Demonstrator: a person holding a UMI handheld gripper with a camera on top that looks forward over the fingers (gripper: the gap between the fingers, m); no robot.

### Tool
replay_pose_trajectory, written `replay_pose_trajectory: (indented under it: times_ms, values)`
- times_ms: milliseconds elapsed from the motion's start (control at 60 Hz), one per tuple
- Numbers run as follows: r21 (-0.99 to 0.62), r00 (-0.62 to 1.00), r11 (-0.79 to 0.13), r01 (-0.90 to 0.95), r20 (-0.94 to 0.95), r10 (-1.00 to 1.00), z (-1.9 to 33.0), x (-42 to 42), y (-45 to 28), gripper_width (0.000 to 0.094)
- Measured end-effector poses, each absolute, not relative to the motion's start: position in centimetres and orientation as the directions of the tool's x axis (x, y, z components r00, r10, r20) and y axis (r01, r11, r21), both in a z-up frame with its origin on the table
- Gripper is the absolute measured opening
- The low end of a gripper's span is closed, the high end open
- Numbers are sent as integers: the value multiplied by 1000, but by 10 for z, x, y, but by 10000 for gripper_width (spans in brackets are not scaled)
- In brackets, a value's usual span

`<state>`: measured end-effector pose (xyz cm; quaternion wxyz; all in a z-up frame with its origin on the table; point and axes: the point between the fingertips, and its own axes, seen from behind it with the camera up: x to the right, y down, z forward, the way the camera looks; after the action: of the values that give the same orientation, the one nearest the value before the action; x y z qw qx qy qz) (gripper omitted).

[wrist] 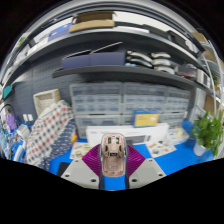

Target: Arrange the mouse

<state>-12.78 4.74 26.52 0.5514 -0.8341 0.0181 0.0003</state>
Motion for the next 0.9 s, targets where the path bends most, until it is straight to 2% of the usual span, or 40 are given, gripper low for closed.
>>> replay_pose_trajectory:
  times_ms: [50, 133, 267, 350, 367, 383, 550, 750, 883, 900]
  values:
    - [-916, 999, -399, -25, -34, 14, 257, -165, 58, 298]
    - [-900, 996, -435, -17, -52, 69, 224, -219, 72, 297]
    - [-838, 992, -545, 9, -59, 107, 133, -277, 83, 296]
    - [-793, 992, -608, 22, -57, 110, 79, -294, 81, 293]
    - [-786, 993, -618, 25, -55, 109, 70, -295, 80, 350]
    - [-781, 993, -624, 26, -50, 105, 62, -297, 79, 322]
    - [-713, 995, -700, 51, -26, 98, -3, -304, 71, 321]
    - [-729, 996, -683, 50, -13, 86, -7, -303, 75, 374]
    - [-716, 997, -697, 34, -21, 71, -7, -303, 75, 475]
    - [-712, 998, -702, 29, -25, 66, -7, -302, 74, 544]
